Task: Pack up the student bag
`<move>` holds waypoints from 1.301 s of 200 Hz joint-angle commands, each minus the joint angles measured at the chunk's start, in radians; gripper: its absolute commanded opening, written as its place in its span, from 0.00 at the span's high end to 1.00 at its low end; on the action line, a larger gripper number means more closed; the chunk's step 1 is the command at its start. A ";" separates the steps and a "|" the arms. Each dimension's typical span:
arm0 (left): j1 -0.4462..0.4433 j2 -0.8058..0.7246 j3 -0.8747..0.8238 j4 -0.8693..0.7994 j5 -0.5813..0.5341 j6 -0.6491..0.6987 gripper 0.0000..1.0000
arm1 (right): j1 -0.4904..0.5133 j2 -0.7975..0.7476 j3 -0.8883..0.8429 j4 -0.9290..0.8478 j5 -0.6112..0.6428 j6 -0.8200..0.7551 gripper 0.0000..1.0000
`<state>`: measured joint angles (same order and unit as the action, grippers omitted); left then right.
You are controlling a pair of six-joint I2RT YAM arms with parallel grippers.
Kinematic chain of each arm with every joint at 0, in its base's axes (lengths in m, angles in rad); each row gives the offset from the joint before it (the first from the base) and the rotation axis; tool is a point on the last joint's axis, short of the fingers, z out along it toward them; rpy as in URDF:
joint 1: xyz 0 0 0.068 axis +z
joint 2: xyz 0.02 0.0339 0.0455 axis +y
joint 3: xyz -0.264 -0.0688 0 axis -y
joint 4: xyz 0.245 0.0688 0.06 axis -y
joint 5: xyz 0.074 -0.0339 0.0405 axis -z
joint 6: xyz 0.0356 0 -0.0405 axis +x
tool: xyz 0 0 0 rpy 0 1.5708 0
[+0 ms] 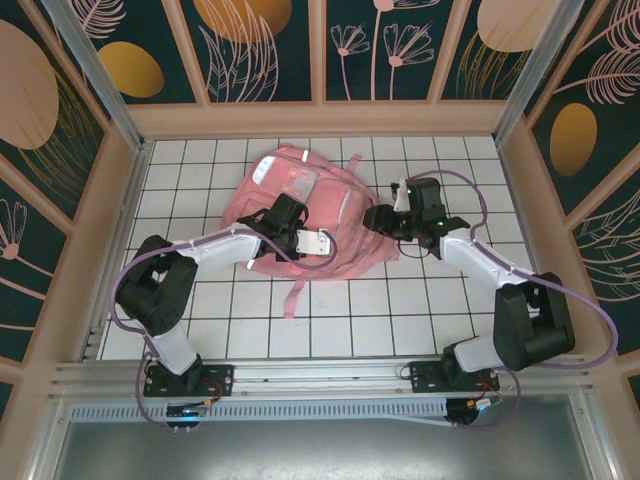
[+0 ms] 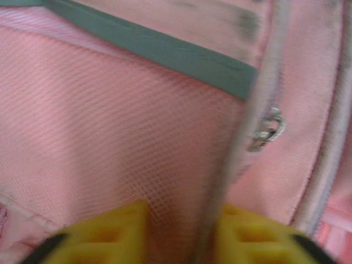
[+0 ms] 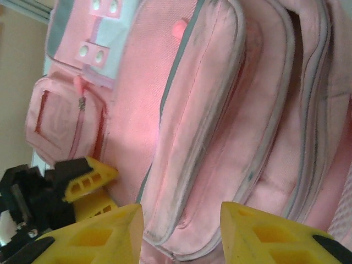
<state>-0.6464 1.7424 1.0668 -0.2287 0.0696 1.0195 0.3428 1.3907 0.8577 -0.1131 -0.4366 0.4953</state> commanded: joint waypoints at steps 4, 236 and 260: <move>0.008 -0.046 0.055 0.011 0.098 -0.075 1.00 | 0.024 -0.058 -0.039 -0.016 0.047 0.105 0.59; 0.134 0.015 0.200 0.110 0.150 -1.272 1.00 | 0.333 -0.167 -0.034 0.024 0.389 -0.159 0.61; 0.097 0.028 0.193 0.147 0.115 -1.291 1.00 | 0.375 -0.154 -0.040 0.086 0.469 -0.142 0.55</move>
<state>-0.5297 1.7599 1.2362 -0.1680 0.2687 -0.1230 0.6907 1.2171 0.7940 -0.0864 -0.0902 0.3866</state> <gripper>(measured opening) 0.016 0.423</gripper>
